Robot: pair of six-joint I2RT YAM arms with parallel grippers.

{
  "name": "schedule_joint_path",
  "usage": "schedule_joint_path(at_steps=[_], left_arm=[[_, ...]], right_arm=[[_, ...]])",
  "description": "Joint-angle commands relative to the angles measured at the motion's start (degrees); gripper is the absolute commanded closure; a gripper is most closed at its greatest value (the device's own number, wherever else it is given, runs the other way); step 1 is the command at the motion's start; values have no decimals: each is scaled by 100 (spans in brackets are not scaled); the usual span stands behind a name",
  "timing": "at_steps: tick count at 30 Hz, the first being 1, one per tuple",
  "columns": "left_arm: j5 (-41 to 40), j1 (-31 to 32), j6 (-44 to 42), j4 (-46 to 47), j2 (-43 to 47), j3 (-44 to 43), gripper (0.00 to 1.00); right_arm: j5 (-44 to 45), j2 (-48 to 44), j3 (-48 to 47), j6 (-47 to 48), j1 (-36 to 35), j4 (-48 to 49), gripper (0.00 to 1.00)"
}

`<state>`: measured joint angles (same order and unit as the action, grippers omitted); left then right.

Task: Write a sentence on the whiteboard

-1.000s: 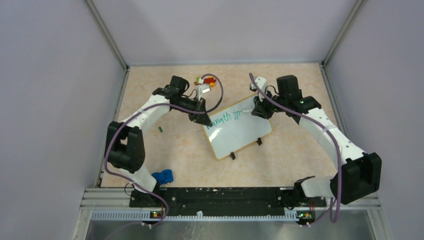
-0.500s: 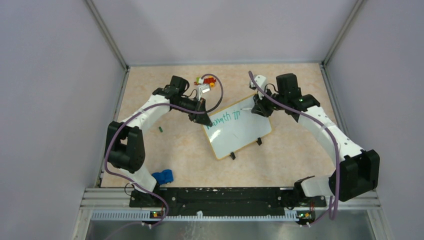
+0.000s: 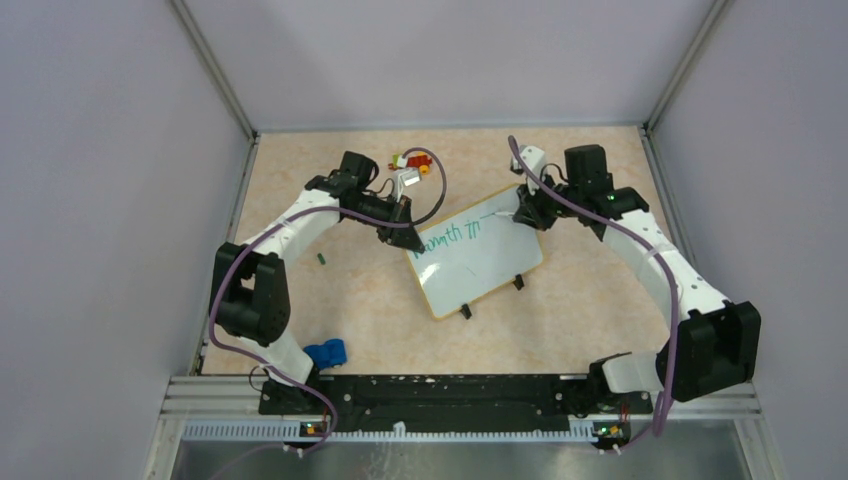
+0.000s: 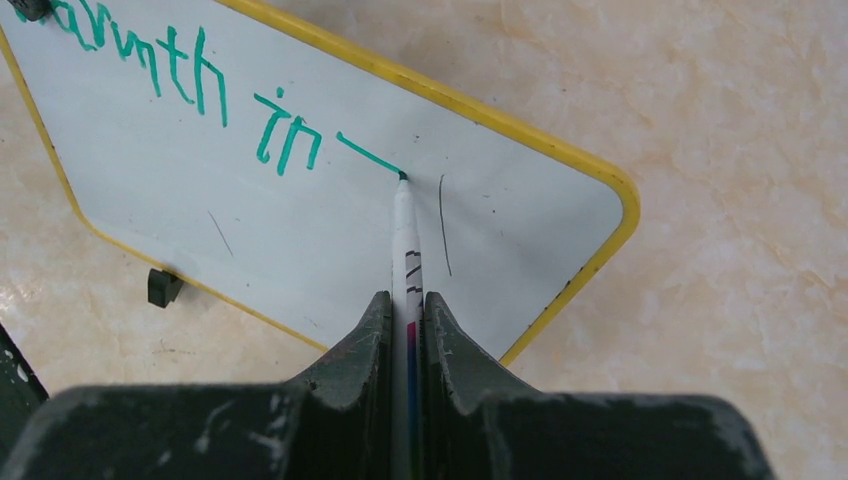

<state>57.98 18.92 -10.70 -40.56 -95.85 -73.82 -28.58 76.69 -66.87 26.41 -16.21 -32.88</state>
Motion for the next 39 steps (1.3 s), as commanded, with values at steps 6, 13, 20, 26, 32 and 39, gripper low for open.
schedule_joint_path(at_steps=[6, 13, 20, 26, 32, 39], left_arm=[[117, -12, -168, -93, 60, -105, 100], [102, -10, -168, -92, 85, -91, 100], [107, -10, -178, -102, 57, -104, 100], [111, -11, -186, -110, 15, -138, 100], [109, -10, -200, -145, 18, -157, 100], [112, -7, -204, -146, 7, -152, 100]], right_arm=[[-366, -216, -459, 73, -3, -63, 100], [-359, -27, -579, 4, -17, 58, 100], [-310, 124, -639, -5, -108, 103, 100], [-239, 149, -465, 4, -140, 161, 100], [-219, 68, -185, 30, -151, 143, 100], [-210, -113, 173, 46, -162, 135, 100]])
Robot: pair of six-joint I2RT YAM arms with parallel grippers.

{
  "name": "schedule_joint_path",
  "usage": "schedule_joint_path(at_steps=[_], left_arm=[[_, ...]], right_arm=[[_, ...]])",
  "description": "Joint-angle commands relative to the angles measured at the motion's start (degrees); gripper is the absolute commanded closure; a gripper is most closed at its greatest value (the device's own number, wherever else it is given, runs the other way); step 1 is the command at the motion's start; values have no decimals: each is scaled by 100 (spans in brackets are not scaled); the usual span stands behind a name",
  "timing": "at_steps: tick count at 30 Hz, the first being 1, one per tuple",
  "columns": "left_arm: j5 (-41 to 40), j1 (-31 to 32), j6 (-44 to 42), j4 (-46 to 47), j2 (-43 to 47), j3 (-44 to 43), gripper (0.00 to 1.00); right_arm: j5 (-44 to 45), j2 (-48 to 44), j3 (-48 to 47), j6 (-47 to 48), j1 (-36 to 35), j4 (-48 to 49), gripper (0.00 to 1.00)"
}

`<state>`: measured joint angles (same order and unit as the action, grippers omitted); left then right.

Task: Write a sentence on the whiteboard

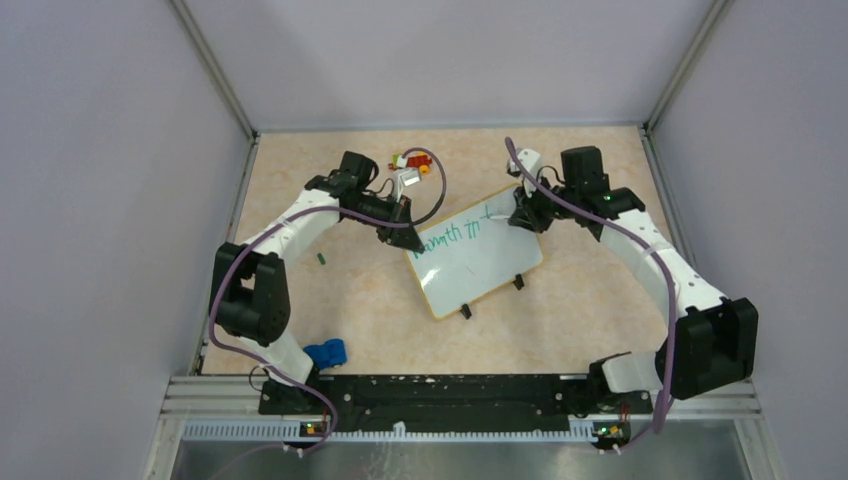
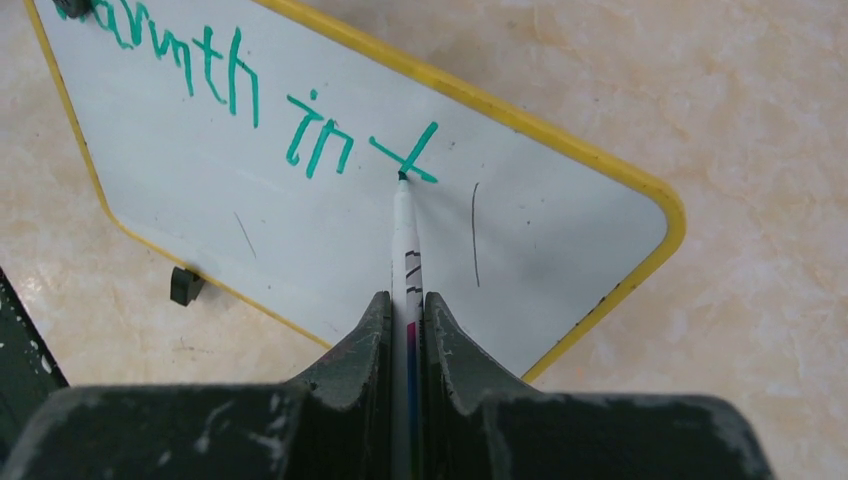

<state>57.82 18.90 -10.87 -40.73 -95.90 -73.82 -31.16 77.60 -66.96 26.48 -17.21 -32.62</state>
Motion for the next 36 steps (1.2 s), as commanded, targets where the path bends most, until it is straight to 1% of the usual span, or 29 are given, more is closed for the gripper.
schedule_joint_path(at_steps=[1, 11, 18, 36], left_arm=[[132, -8, -185, -128, 16, -150, 100], [140, -7, -191, -119, 20, -134, 100], [134, -8, -186, -119, 28, -125, 100], [143, -2, -196, -119, 34, -130, 100]], right_arm=[[48, -221, 247, 41, -61, 115, 100], [162, -323, 292, 130, -63, 46, 100], [274, -273, 26, 223, 96, -43, 100], [227, -132, -561, 141, 138, -101, 100]])
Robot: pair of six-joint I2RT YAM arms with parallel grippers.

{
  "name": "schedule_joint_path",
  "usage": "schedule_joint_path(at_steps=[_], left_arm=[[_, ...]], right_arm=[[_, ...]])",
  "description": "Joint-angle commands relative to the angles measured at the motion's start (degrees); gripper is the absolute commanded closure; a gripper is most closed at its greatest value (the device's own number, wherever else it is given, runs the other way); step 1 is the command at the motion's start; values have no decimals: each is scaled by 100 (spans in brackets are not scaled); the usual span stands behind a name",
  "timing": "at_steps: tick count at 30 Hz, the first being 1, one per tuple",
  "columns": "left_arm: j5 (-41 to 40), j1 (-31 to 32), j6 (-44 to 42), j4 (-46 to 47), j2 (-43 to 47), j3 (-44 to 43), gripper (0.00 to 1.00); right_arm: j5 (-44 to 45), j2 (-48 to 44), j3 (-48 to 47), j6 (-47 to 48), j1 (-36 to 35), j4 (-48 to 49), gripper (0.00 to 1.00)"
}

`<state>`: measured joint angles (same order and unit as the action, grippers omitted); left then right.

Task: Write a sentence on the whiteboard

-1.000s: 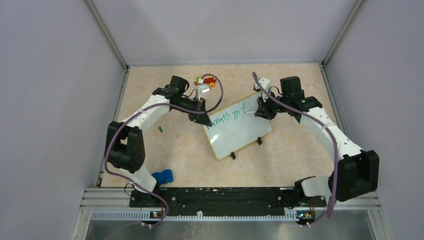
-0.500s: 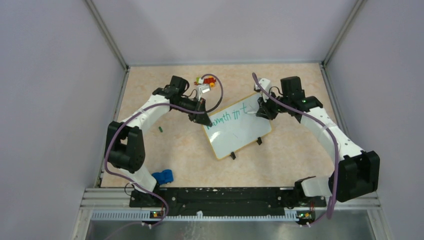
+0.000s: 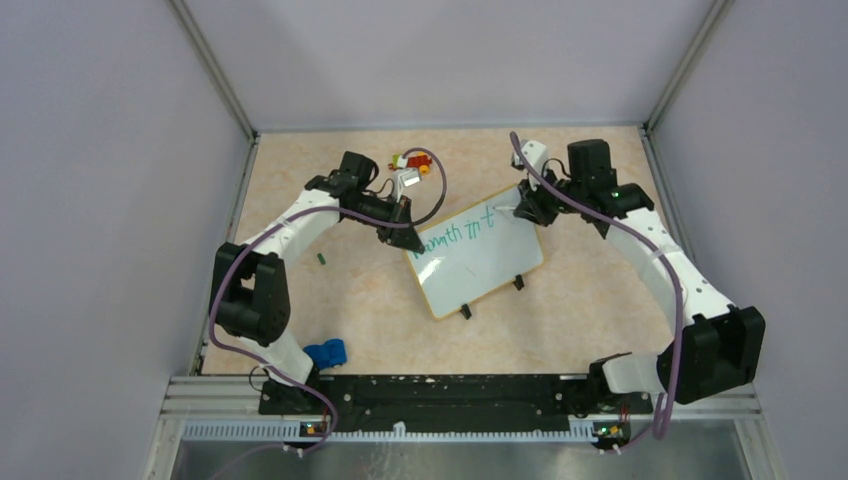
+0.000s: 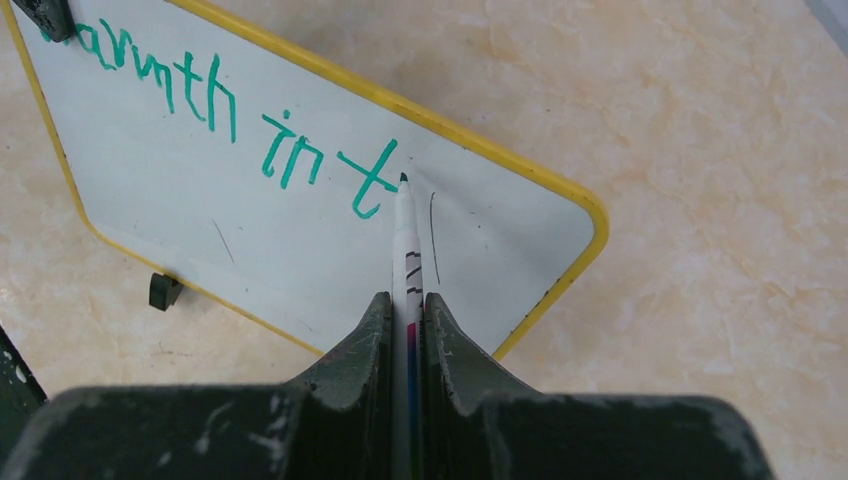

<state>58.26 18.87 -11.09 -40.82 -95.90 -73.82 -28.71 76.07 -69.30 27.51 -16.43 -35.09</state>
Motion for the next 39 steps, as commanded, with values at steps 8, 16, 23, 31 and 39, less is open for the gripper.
schedule_joint_path(at_steps=[8, 16, 23, 31, 39], left_arm=[[97, -11, -174, -94, 19, -114, 100], [105, -2, -191, -92, -13, -109, 100], [106, -6, -217, -129, -32, -109, 100], [103, -2, -218, -129, -3, -104, 100], [107, -6, -213, -133, -23, -114, 100]], right_arm=[[63, 226, -436, 31, 61, 220, 100], [102, 231, -193, 71, 67, 269, 100], [60, 29, 90, 95, 66, 246, 100], [54, -114, 341, 101, 69, 220, 100], [6, -201, 515, 77, 56, 225, 100]])
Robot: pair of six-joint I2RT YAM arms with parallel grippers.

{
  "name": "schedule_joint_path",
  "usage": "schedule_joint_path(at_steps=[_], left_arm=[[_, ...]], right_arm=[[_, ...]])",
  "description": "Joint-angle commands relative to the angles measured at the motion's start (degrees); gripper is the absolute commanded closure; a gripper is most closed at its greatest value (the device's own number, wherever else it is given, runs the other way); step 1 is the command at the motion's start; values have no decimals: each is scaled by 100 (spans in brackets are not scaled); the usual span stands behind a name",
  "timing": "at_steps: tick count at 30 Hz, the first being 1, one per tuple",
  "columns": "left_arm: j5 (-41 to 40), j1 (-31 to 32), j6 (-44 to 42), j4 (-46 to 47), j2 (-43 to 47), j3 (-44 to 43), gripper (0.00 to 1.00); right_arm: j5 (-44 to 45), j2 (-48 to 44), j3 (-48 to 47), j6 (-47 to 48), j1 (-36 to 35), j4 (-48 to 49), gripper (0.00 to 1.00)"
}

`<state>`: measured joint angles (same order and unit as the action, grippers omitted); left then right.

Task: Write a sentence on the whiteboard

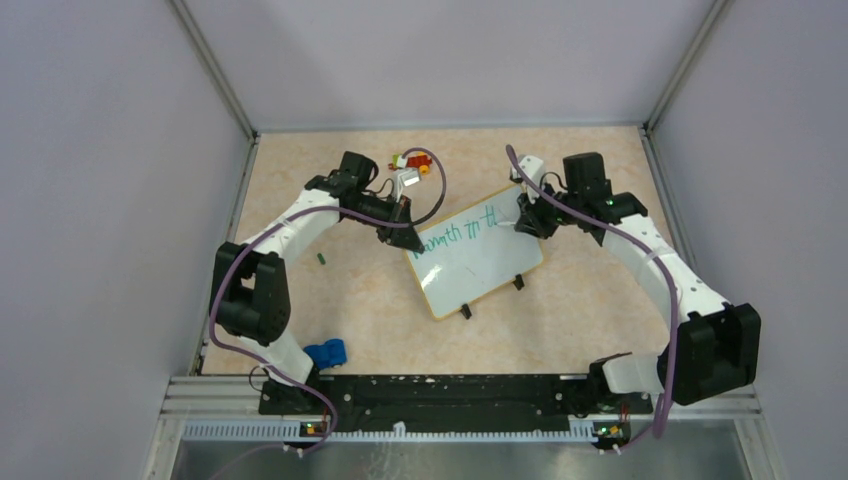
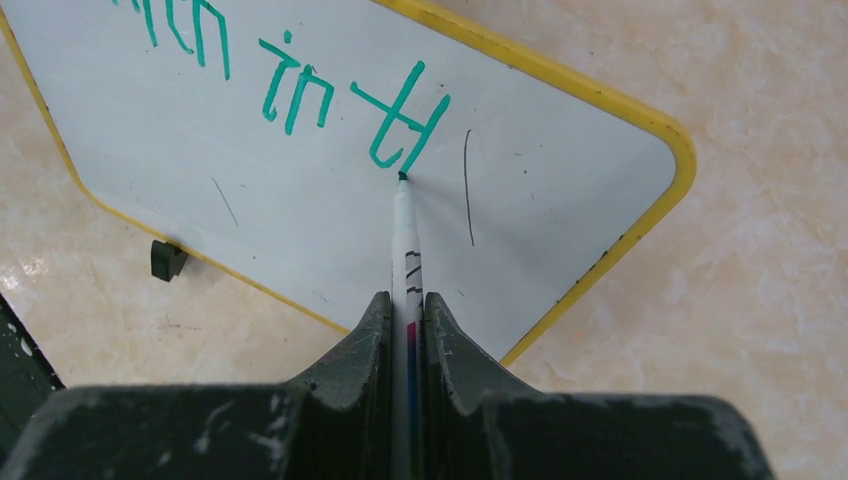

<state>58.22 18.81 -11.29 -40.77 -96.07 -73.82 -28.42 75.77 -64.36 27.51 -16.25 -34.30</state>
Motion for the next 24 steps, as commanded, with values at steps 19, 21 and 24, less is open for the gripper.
schedule_joint_path(at_steps=[19, 21, 24], left_arm=[[78, 1, -255, -204, -7, -121, 100], [78, 0, -281, -244, -21, -136, 100], [70, 0, -291, -264, -32, -149, 100]], right_arm=[[19, 186, -569, -52, 37, 235, 100], [29, 208, -618, -47, 37, 232, 100], [83, 254, -669, -35, 35, 227, 100]])
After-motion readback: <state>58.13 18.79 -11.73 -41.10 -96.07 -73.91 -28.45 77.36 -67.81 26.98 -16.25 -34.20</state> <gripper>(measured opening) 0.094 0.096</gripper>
